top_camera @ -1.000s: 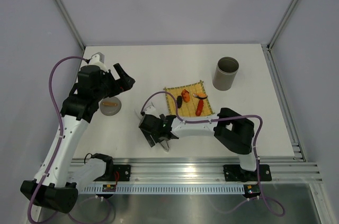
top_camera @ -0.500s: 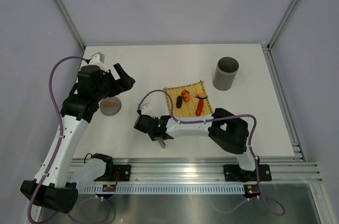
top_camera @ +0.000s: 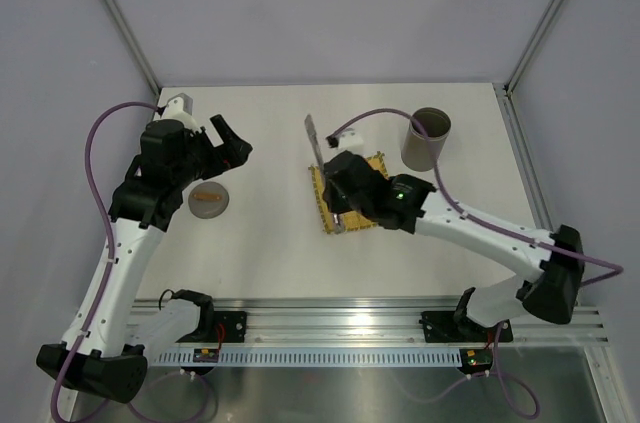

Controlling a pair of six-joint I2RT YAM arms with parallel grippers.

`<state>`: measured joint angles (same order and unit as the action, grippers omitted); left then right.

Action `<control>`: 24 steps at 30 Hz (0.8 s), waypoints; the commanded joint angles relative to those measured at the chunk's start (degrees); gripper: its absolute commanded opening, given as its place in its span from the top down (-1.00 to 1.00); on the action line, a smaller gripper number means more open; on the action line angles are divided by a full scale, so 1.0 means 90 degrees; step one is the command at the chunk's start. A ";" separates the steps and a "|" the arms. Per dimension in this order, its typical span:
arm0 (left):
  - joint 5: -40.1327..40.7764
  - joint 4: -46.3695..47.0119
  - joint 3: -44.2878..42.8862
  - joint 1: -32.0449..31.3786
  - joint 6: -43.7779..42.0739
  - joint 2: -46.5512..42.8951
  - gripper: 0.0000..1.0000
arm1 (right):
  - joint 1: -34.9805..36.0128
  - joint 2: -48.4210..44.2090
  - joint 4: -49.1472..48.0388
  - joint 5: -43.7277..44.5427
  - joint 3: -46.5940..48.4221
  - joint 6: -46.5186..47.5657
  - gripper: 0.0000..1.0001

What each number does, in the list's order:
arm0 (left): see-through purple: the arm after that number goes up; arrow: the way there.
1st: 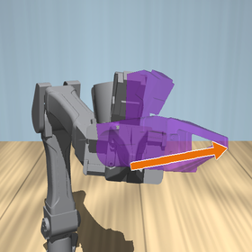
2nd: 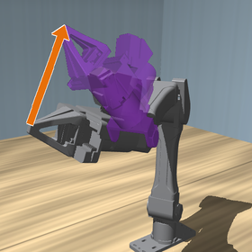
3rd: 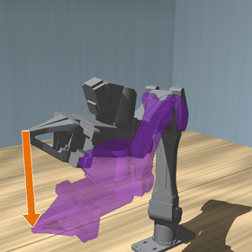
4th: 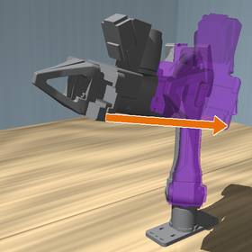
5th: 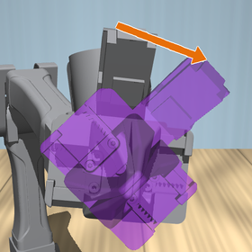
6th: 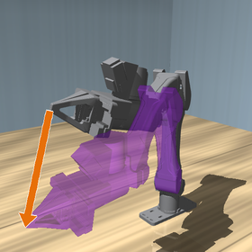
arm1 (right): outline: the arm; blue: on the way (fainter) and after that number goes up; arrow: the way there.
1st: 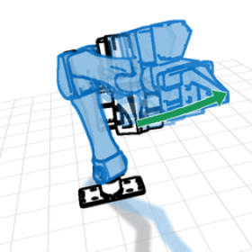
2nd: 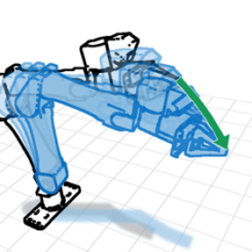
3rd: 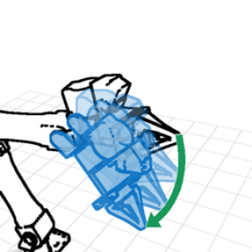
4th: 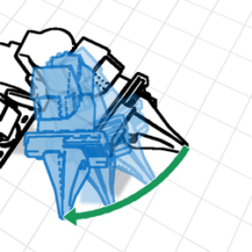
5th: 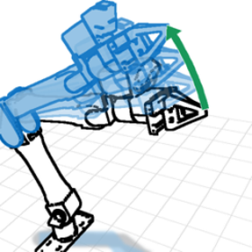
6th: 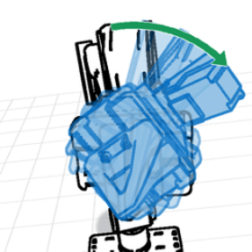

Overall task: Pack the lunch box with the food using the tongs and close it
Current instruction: Adjust the clamp at the center of the board, then pick up the fake food from the plate.

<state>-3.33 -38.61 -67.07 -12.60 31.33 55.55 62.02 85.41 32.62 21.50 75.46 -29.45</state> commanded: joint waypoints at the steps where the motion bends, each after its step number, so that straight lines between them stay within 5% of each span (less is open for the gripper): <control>1: 0.0010 0.0217 -0.0107 0.0052 -0.0073 -0.0079 -0.97 | -0.0572 -0.0796 0.1069 -0.0210 -0.0463 -0.0418 0.53; 11: -0.0440 0.0706 0.0362 0.0052 0.0044 0.0107 -0.97 | -0.1159 -0.2642 0.3064 0.0120 -0.1041 -0.1843 0.32; 15: -0.0508 0.0755 0.0391 0.0052 0.0054 0.0292 -0.97 | -0.1168 -0.2810 0.3299 0.0190 -0.1177 -0.2030 0.16; 24: -0.0557 0.0794 0.0518 0.0052 0.0073 0.0312 -0.96 | -0.1168 -0.2654 0.3231 0.0248 -0.1110 -0.2030 0.12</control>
<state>-7.18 -34.50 -62.57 -12.43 31.59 59.09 51.96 61.41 62.04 21.56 64.58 -46.44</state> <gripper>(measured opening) 0.983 0.441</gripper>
